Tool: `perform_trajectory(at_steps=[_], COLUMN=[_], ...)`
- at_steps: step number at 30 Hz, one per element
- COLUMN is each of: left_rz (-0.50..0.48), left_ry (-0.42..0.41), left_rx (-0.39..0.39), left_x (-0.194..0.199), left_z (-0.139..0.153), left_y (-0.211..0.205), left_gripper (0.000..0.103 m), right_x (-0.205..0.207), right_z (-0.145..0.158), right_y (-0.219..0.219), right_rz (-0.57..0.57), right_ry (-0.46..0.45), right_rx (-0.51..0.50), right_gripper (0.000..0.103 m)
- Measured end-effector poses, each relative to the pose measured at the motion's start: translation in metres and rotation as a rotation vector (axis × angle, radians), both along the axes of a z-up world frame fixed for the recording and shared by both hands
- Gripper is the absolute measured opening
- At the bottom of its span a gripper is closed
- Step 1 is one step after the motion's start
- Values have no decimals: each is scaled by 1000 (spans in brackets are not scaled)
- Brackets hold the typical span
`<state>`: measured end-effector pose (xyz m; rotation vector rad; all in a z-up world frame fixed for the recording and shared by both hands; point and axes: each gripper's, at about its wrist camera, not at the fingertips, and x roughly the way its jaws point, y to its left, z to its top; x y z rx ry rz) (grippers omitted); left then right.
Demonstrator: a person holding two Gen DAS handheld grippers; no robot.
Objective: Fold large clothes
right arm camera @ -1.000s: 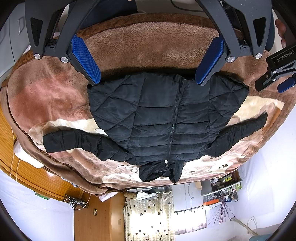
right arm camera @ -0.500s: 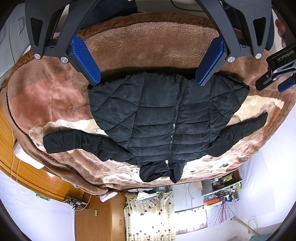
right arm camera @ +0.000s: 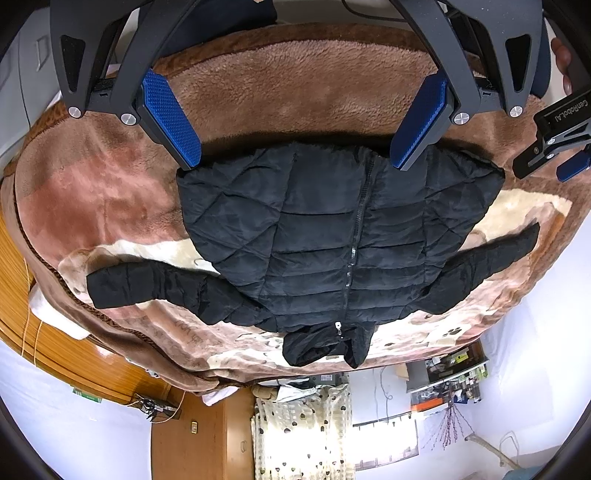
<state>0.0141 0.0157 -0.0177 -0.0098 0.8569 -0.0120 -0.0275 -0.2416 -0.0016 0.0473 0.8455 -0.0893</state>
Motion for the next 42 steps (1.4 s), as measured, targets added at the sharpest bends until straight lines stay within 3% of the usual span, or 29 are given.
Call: perform_trajectory(at_steps=[8,14,19,25,30,33,35,38,42], left_rz=[-4,-6,123,269,458,556,611,639,686], left_ry=[19,11,1,21,56,83,85,90,130], left_rx=[-19,-95,-85,-92,-171,-263,-255,-256,-339], left_x=[13,54,106,170,215,234,245,259,281], left_z=[-8,-12,-14,-32,-66,-88,-98,-110,-134], left_y=[4,48,113,188,259,298,312,325,347], left_gripper=[103,103,103,103,103,103,102,102,101], right_x=[12,41,86,157,204,225,236,251,277], right_z=[-4,3,6,-16,-36,-43,-47,-49,-58], right_y=[2,9,18,45,67,79,86,97,110], right_rz=[9,62,123,227,274,294,312,358,390], right_ry=[5,-69,-114,-48,-30,-29,-38,-69,-18], right_rx=[-2,-34,-23,-41,14,34,30,23,51], right_gripper=[102,102,102,102,102,102,102,102,102])
